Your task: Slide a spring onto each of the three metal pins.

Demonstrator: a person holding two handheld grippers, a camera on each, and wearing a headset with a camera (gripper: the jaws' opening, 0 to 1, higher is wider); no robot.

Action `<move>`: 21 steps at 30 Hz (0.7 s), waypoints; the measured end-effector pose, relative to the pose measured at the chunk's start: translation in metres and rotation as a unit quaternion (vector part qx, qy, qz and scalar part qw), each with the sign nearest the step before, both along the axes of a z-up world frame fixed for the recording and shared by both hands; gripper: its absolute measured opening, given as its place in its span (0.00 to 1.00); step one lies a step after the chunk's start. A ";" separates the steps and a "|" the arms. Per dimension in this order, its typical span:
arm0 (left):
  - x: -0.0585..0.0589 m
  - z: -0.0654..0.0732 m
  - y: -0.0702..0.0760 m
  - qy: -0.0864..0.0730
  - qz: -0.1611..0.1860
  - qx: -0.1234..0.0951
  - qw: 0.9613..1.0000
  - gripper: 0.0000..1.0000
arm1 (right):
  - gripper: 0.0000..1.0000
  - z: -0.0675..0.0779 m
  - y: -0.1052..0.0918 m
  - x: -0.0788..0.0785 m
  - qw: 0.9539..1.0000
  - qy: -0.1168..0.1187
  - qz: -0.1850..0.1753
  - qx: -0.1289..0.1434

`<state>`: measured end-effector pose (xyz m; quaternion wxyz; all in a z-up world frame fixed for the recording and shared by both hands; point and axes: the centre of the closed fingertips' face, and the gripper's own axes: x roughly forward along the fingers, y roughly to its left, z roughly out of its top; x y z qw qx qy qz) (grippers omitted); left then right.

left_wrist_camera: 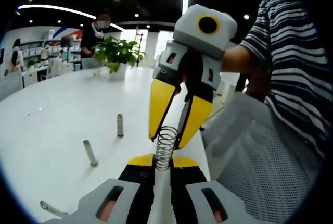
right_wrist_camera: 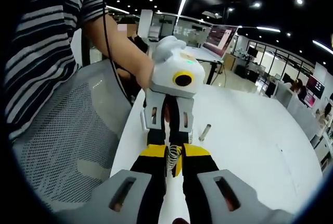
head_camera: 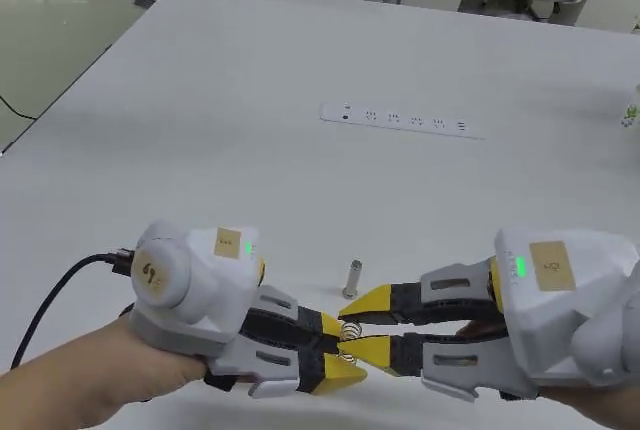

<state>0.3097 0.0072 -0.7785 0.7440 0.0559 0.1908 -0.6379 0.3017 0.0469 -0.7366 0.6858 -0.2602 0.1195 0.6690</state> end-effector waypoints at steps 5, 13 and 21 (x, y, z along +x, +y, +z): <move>0.001 -0.002 0.002 0.009 0.011 0.005 1.000 0.03 | 0.07 -0.002 -0.001 0.000 1.000 -0.014 0.005 -0.004; 0.002 0.001 0.006 0.020 0.018 0.001 1.000 0.04 | 0.07 0.002 0.004 0.000 0.999 -0.032 0.018 -0.003; 0.003 0.003 0.009 0.026 0.027 -0.005 0.999 0.09 | 0.07 0.004 0.004 0.004 0.999 -0.037 0.012 0.001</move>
